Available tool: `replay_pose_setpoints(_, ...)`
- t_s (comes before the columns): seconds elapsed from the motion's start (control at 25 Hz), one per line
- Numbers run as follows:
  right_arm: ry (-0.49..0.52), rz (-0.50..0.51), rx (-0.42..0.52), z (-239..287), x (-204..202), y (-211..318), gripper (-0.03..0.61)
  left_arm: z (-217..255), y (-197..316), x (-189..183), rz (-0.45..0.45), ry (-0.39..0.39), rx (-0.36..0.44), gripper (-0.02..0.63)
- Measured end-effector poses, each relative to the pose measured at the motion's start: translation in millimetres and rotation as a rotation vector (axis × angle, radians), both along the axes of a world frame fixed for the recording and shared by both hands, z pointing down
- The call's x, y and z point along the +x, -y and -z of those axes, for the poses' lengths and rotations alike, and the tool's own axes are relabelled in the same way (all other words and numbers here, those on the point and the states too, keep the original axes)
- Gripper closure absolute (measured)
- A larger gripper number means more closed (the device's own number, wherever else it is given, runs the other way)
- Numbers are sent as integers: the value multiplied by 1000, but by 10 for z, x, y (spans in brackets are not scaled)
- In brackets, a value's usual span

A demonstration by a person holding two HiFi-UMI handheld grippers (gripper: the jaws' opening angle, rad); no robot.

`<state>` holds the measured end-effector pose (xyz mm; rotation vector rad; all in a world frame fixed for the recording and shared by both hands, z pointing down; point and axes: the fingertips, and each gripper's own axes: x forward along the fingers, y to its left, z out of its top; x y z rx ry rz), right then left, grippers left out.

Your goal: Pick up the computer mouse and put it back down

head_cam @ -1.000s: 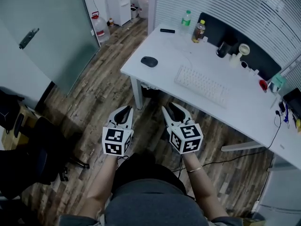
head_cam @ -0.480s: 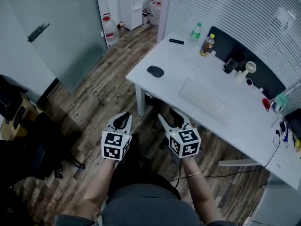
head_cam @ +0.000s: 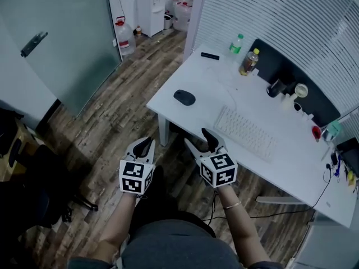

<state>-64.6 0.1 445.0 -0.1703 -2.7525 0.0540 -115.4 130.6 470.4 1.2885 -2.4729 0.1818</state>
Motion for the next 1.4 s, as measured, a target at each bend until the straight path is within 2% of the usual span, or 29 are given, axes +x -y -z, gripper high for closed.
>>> replay_pose_setpoints(0.36,-48,-30,33,-94,-885,311,287,-62,196,-828,-18,-26,17,569)
replay_pose_setpoints(0.76,-127,-39,118,-269,-1471,559,273,-181,241,-1494,-24,-66,16,569)
replay_pose_setpoints(1.04,-185,-25,152,-424,-1682,653,262,-231,322,-1752,-29,-89,34,569)
replay_pose_setpoints(1.4,-248,49,193,-582,-1861,760,247,-272,405,-1849,-11,-108,31,569)
